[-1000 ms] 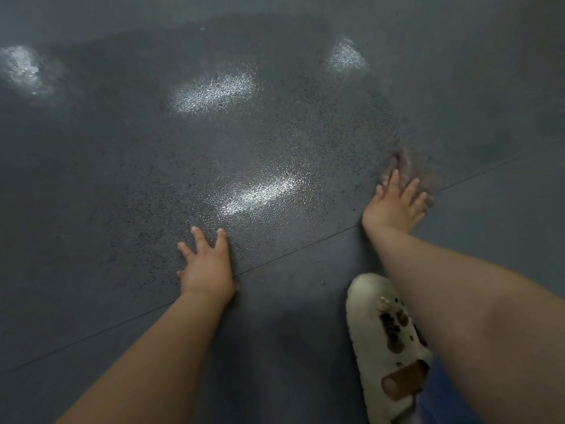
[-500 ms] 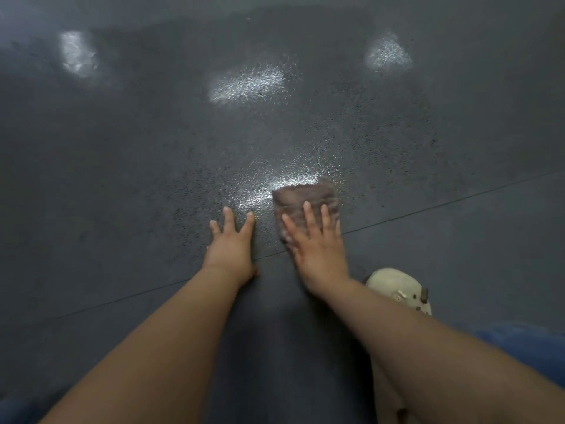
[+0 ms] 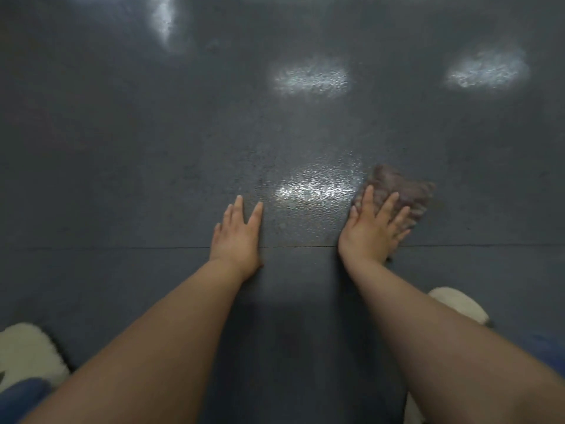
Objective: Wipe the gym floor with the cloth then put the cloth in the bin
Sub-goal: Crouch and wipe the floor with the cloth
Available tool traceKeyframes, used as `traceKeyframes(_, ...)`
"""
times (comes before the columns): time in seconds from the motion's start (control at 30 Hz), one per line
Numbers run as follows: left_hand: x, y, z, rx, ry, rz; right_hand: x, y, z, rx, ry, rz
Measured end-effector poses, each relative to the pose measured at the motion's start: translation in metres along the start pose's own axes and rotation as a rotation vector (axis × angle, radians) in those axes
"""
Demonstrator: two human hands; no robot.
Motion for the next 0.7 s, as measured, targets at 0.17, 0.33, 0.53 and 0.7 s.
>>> traceKeyframes(0.17,-0.05,0.009,0.007,-0.032,0.002,-0.104,-0.077,0.05,0.048,-0.166,0.133,-0.536)
traceKeyframes(0.33,-0.078,0.005,0.011,-0.06,0.0,-0.16,-0.092,0.086,0.068,-0.221,0.307,-1.025)
traceKeyframes(0.53,-0.101,-0.003,0.002,-0.083,0.017,-0.131,-0.078,0.017,0.033,-0.121,0.226,-0.794)
traceKeyframes(0.7,-0.119,-0.009,-0.002,-0.1,0.005,-0.144,-0.084,-0.038,0.013,-0.035,0.192,-0.38)
Point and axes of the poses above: each hand's wrist, its own y-axis away from the middle knuckle, its own z-axis out of the palm, x = y × z, the point moved 5 cm from there along -y, towards the middle knuckle, and after that the axes turned 4 degrees about -y, right-handed, at the moved point
